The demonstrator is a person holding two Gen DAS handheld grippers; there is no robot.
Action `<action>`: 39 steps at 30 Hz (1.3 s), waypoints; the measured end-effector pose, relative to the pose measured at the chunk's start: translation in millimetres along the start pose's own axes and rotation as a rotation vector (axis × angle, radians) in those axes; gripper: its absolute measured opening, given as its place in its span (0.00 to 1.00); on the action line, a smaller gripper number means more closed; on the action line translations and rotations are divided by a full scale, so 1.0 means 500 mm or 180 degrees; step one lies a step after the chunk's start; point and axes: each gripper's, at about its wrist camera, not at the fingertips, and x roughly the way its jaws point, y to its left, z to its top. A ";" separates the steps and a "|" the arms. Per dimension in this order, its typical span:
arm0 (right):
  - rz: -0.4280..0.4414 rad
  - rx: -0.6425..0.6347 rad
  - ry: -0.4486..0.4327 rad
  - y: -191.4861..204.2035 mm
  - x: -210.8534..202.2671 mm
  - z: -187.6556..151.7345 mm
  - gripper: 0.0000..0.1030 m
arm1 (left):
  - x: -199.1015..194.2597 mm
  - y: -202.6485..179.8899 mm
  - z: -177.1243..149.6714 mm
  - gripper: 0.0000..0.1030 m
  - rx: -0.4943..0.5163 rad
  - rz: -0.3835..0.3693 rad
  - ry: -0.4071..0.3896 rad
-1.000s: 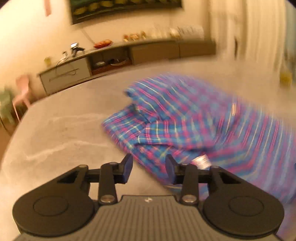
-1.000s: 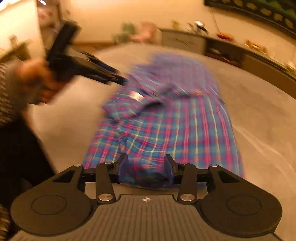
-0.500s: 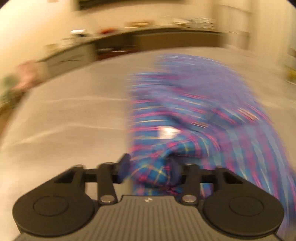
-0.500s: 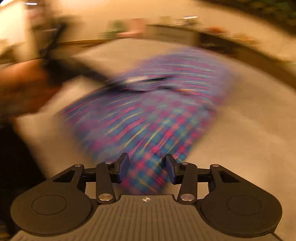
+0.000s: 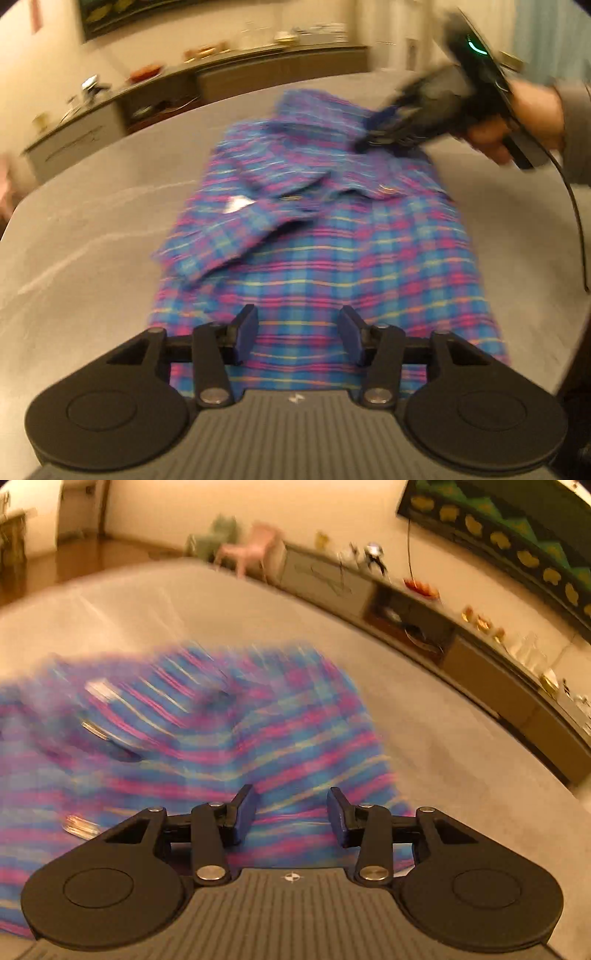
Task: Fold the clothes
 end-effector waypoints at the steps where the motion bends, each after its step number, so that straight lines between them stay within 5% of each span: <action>1: 0.0013 0.0136 0.0044 -0.023 0.011 -0.004 0.48 | 0.002 0.009 0.005 0.49 0.0010 0.0122 -0.0020; 6: -0.0018 0.0548 0.0268 -0.047 -0.054 -0.059 0.48 | 0.065 0.046 0.067 0.40 0.0078 0.1014 -0.0019; 9: 0.0086 0.0536 0.0392 -0.052 -0.107 -0.083 0.48 | 0.042 0.093 0.097 0.39 -0.0385 0.0723 -0.0233; 14: -0.0024 0.0530 -0.0181 -0.091 -0.144 -0.064 0.48 | 0.089 0.120 0.108 0.40 -0.0878 0.0297 -0.0078; 21: 0.0189 0.0625 -0.0032 -0.162 -0.036 -0.096 0.47 | 0.103 0.160 0.109 0.46 -0.1133 0.0325 -0.0021; 27: -0.0177 0.0741 0.0132 -0.183 -0.038 -0.107 0.43 | 0.094 0.157 0.103 0.46 -0.1119 0.0353 -0.0044; 30: -0.0305 0.0644 0.0003 -0.139 -0.053 -0.096 0.44 | 0.101 0.143 0.101 0.46 -0.1119 0.0387 -0.0043; 34: 0.0201 0.0292 -0.0246 -0.034 -0.096 -0.097 0.45 | 0.100 0.141 0.100 0.46 -0.1114 0.0420 -0.0049; 39: 0.0264 0.0172 0.0032 -0.001 -0.055 -0.142 0.48 | 0.100 0.135 0.100 0.46 -0.1112 0.0455 -0.0060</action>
